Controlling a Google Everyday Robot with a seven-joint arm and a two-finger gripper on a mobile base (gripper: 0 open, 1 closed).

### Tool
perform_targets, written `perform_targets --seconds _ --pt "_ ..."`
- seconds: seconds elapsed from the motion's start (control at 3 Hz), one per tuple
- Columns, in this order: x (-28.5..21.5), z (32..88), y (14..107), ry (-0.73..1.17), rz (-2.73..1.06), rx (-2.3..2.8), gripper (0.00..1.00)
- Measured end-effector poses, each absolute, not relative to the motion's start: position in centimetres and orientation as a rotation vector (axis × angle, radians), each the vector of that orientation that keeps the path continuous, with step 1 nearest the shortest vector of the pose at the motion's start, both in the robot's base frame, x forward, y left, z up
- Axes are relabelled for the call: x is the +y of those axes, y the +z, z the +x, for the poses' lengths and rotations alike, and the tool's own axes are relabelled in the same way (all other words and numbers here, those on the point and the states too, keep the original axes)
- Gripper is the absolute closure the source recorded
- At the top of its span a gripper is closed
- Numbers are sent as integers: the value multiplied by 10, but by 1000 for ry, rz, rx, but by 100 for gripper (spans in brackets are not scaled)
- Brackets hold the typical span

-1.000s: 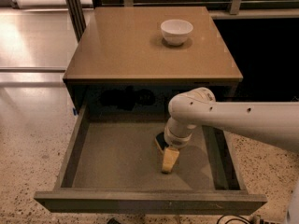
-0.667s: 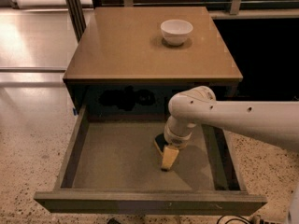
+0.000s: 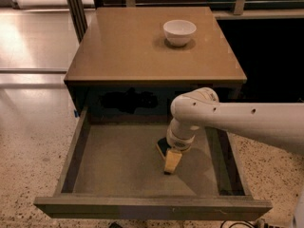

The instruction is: Pick sponge from top drawer and place on counter

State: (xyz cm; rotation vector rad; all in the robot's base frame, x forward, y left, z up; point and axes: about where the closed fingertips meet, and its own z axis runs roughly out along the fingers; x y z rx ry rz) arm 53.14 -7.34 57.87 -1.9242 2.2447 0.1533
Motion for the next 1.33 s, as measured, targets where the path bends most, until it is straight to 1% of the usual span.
perform_targets --seconds 1.0,1.33 --pt "-73 531 594 154 -1925 2244 100" --pt "-67 539 618 195 -1980 2210 100"
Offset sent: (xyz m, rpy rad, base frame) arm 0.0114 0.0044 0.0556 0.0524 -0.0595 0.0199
